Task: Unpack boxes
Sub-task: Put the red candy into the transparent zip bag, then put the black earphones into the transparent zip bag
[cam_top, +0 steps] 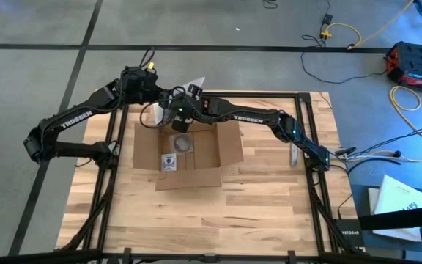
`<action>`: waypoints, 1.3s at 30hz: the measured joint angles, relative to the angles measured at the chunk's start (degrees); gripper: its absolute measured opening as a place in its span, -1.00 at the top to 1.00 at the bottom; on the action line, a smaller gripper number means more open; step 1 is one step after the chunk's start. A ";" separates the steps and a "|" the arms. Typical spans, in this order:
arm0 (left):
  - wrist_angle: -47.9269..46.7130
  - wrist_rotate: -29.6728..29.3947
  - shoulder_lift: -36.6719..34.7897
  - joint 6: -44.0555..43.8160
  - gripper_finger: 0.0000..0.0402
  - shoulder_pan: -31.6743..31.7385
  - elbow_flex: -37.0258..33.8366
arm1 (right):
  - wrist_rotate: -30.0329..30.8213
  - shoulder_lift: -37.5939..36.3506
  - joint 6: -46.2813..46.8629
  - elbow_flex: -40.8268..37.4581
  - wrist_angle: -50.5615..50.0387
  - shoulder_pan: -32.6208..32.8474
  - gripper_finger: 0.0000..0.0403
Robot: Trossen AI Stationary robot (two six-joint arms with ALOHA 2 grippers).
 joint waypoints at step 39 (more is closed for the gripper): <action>-0.21 0.26 0.02 2.75 1.00 0.15 0.02 | 4.24 -0.37 19.56 -2.62 -15.11 12.06 -0.28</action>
